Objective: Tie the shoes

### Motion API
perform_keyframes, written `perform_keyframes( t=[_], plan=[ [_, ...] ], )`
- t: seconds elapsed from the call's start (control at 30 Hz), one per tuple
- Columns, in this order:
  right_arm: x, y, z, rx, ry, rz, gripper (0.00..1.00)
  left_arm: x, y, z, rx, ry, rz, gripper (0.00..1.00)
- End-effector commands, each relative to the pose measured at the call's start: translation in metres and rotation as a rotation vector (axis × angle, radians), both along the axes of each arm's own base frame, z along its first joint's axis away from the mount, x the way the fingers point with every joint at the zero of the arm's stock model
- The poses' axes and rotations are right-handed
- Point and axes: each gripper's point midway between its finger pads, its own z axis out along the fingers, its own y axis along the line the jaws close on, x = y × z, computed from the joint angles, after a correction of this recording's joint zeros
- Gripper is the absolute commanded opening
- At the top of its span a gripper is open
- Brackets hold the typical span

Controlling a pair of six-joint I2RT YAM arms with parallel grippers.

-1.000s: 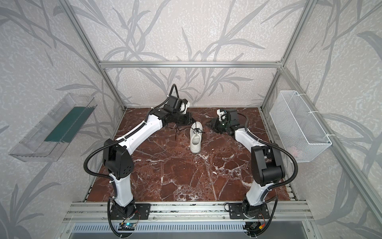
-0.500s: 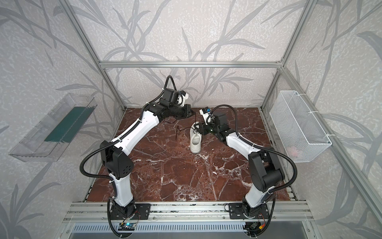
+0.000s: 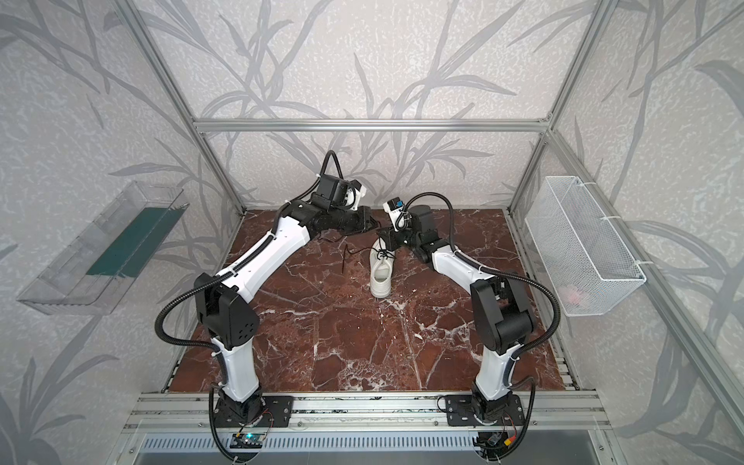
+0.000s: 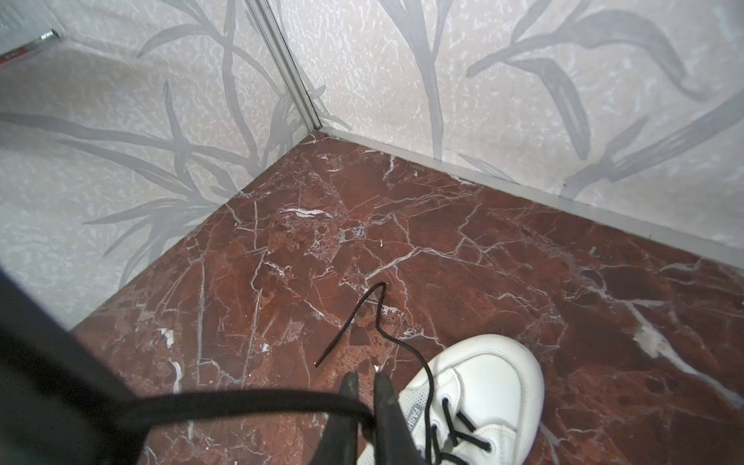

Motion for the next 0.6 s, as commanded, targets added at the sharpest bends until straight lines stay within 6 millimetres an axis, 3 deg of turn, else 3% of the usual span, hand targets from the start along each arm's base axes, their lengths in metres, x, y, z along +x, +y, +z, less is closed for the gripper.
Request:
perform_keyframes(
  t=[0.0, 0.23, 0.43, 0.57],
  plan=[
    [0.004, 0.0, 0.012, 0.011, -0.028, -0.002, 0.07, -0.005, 0.012, 0.017, -0.014, -0.022, 0.019, 0.11],
    [0.003, -0.009, 0.007, 0.032, 0.003, -0.015, 0.01, 0.007, 0.05, 0.003, -0.008, -0.002, 0.091, 0.37],
    [0.002, -0.012, 0.008, 0.032, 0.01, -0.012, 0.0, 0.017, 0.091, -0.037, -0.041, 0.074, 0.208, 0.42],
    [0.001, -0.013, 0.008, 0.034, 0.017, -0.014, 0.0, 0.021, 0.094, -0.072, -0.166, 0.163, 0.273, 0.44]
  ],
)
